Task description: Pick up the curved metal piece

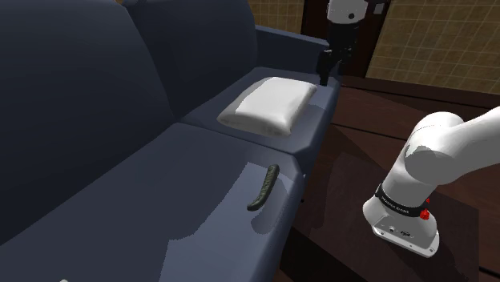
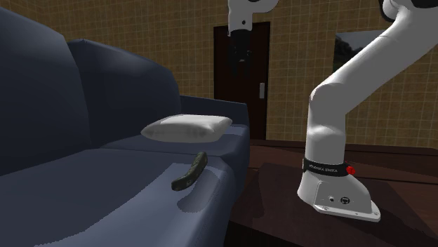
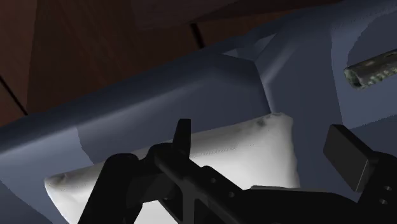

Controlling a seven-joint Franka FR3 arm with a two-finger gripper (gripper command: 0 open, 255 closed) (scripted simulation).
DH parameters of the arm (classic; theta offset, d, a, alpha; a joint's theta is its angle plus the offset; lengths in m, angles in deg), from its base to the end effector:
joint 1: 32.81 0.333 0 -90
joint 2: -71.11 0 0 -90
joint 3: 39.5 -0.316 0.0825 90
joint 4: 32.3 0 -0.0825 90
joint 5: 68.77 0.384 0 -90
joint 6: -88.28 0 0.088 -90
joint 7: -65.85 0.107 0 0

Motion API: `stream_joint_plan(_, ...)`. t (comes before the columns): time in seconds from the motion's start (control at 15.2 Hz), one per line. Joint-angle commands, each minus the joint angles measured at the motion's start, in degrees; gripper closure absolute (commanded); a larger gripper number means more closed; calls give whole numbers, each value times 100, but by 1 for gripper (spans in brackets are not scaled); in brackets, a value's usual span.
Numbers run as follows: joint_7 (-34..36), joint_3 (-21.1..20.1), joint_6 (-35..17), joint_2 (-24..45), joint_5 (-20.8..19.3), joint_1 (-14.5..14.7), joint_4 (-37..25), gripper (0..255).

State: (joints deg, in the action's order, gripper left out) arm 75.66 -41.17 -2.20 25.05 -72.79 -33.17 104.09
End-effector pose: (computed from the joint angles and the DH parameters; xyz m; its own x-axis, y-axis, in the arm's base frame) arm 0.3025 0.0021 0.5855 0.9877 -0.1553 0.0178 -0.1563 -0.9837 0.0893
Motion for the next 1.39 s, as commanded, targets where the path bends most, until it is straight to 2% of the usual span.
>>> stream_joint_plan(0.0, 0, 0, 0, 0, 0, 0, 0, 0)
stream_joint_plan(0.33, 1421, -734, -283, -155, 517, -84, 624, 0)
stream_joint_plan(0.66, 2848, -1528, -678, 11, 1110, -136, 1004, 0)
stream_joint_plan(0.99, 4269, -2368, -1216, 530, 1672, -241, 1129, 0)
stream_joint_plan(1.32, 5698, -3238, -1884, 1388, 2054, -494, 1001, 0)
